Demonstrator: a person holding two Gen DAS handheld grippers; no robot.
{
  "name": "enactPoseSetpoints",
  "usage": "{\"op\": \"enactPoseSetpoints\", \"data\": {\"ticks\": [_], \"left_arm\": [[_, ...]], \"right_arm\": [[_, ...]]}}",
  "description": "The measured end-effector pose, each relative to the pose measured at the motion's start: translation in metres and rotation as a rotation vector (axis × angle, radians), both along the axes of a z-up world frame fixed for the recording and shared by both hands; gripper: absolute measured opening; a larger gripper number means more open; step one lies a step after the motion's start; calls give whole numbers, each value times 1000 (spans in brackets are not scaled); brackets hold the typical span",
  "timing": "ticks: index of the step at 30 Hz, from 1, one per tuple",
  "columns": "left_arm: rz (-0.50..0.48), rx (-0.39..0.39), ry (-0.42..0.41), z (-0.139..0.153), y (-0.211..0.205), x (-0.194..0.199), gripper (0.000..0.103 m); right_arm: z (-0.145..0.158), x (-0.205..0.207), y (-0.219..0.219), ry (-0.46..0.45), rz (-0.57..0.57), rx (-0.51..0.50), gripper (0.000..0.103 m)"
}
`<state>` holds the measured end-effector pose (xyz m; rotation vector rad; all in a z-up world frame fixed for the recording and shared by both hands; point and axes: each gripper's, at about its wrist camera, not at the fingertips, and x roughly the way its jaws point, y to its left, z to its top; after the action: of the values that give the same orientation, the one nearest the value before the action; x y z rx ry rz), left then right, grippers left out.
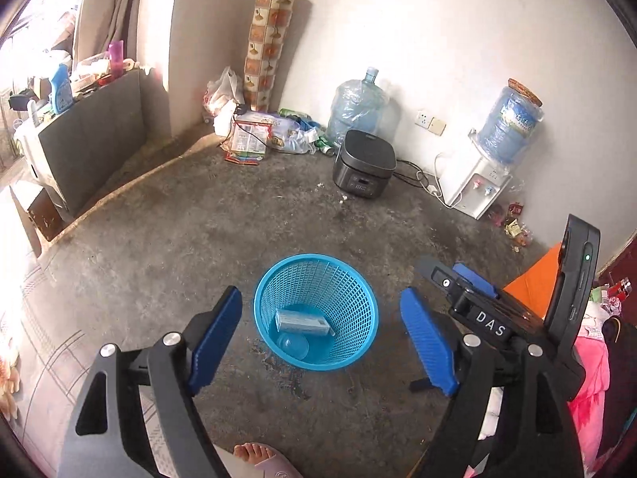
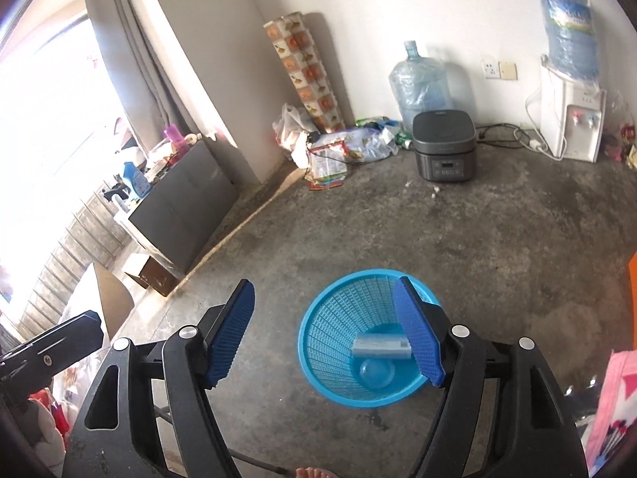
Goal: Collect trash
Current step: 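Open both grippers to drop the cup and box into the basket, then move both grippers back to the table toward the red-white bags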
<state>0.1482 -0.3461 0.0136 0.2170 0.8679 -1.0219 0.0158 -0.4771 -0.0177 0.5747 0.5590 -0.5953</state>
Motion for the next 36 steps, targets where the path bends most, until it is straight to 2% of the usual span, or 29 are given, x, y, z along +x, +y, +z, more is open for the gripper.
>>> {"op": "enactPoseSetpoints", "data": {"ticks": [2, 6, 11, 19, 23, 27, 31, 36], "left_arm": [[17, -22, -41, 14, 28, -13, 83], [73, -73, -121, 40, 89, -38, 91], [170, -115, -207, 63, 160, -62, 97], [387, -169, -310, 84, 281, -98, 97], [488, -136, -354, 77, 340, -114, 97], [590, -114, -335, 62, 386, -122, 97], [658, -119, -323, 49, 417, -122, 97], [699, -143, -319, 42, 436, -111, 95]], "right_arm": [[19, -4, 19, -29, 31, -74, 84], [50, -12, 62, -63, 108, -226, 94], [71, -14, 110, -104, 198, -349, 95], [94, -7, 174, -142, 404, -496, 95], [99, -2, 195, -199, 510, -439, 95], [98, 15, 218, -205, 627, -352, 95], [96, 23, 252, -199, 718, -276, 90], [89, 42, 272, -160, 783, -223, 80]]}}
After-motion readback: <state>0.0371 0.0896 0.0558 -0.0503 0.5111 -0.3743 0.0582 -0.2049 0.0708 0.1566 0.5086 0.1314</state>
